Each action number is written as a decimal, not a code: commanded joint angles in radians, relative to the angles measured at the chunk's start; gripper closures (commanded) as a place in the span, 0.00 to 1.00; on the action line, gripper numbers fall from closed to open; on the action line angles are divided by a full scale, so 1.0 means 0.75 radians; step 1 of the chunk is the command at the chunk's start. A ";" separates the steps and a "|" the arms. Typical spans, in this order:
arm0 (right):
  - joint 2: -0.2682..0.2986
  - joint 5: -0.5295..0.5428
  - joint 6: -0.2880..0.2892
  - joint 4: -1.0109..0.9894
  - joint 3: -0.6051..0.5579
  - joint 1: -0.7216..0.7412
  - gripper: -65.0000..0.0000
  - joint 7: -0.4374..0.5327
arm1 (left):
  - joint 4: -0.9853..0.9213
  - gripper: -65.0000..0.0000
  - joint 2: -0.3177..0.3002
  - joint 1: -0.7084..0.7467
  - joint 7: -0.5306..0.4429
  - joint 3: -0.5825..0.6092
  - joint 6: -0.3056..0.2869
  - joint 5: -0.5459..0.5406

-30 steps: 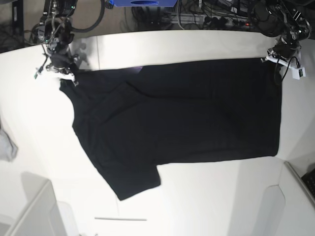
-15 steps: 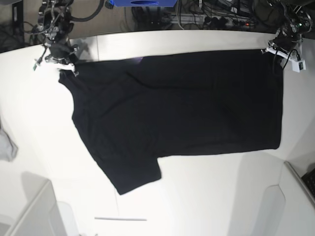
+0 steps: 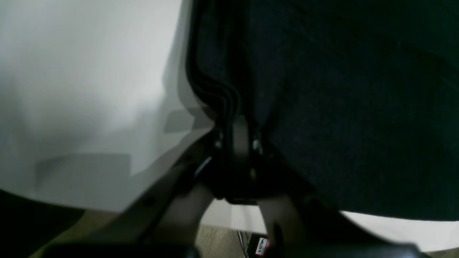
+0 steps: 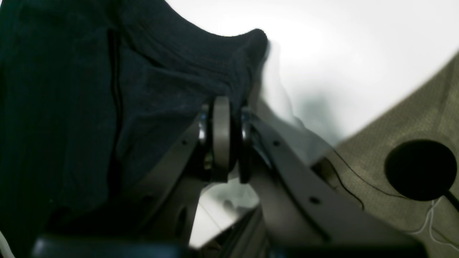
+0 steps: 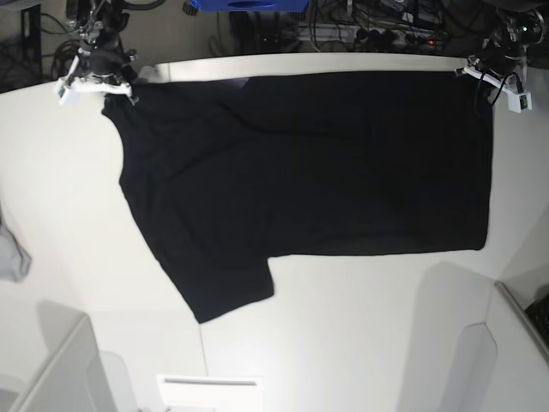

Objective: Fold the T-shirt properly
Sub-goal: 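Pull the shirt toward the robot with both grippers, flattening it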

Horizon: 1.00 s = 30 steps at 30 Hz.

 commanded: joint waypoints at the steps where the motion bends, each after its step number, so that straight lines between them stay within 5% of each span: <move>1: 0.005 0.002 0.004 0.030 0.008 -0.020 1.00 0.021 | 0.015 1.00 -0.017 0.026 0.012 -0.007 -0.010 0.009; 30: 0.005 -0.006 0.004 0.040 0.008 -0.093 1.00 0.021 | 0.015 1.00 -0.017 0.093 0.012 -0.009 -0.010 0.013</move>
